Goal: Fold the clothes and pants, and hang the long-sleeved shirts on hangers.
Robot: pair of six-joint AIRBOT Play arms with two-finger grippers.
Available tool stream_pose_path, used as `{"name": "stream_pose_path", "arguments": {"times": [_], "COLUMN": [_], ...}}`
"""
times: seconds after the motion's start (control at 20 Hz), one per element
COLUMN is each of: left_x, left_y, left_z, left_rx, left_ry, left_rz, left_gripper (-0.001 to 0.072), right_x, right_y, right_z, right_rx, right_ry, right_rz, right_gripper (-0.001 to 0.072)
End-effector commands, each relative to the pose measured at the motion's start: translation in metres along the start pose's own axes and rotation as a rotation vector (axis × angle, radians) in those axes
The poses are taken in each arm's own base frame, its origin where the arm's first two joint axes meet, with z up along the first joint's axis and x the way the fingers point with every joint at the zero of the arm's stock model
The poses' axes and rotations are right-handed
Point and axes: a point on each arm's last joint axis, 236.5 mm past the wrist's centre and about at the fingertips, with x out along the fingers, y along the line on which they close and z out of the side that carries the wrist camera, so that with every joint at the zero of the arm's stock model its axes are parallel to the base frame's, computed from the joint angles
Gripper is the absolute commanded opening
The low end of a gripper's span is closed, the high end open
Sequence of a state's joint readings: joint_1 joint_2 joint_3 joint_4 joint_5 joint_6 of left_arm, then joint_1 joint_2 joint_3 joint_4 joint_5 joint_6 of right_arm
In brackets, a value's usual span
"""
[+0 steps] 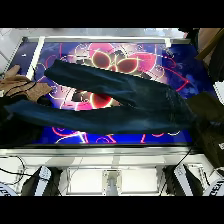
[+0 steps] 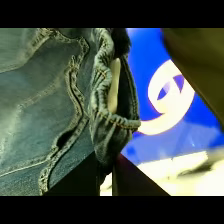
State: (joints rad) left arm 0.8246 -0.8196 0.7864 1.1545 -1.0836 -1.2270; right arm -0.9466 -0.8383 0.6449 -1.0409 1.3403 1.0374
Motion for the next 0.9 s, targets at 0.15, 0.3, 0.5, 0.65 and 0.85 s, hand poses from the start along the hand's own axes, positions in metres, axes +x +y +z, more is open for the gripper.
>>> {"name": "stream_pose_path", "arguments": {"times": [0.15, 0.3, 0.5, 0.65, 0.85], "left_x": [0.027, -0.004, -0.046, 0.005, 0.12], "left_y": [0.012, -0.027, -0.101, -0.179, -0.253], "left_z": [-0.008, 0.053, 0.121, 0.137, 0.124], "left_rx": [-0.055, -0.115, 0.056, 0.076, 0.004], "left_ry": [-0.053, -0.235, -0.37, -0.247, -0.004], "left_rz": [0.022, -0.131, -0.271, -0.403, -0.474], "left_gripper": [0.0036, 0.0541, 0.0541, 0.0541, 0.0555], "right_x": [0.004, -0.046, -0.127, -0.118, -0.054], "right_y": [-0.035, -0.012, 0.067, 0.119, 0.169], "right_z": [-0.037, 0.018, 0.126, 0.151, 0.133], "right_rx": [0.151, 0.11, 0.019, -0.118, -0.26], "right_ry": [0.058, -0.08, -0.486, -0.548, -0.36], "right_rz": [-0.084, -0.068, 0.114, 0.191, 0.253], "right_gripper": [0.0477, 0.0484, 0.0482, 0.0482, 0.0482]}}
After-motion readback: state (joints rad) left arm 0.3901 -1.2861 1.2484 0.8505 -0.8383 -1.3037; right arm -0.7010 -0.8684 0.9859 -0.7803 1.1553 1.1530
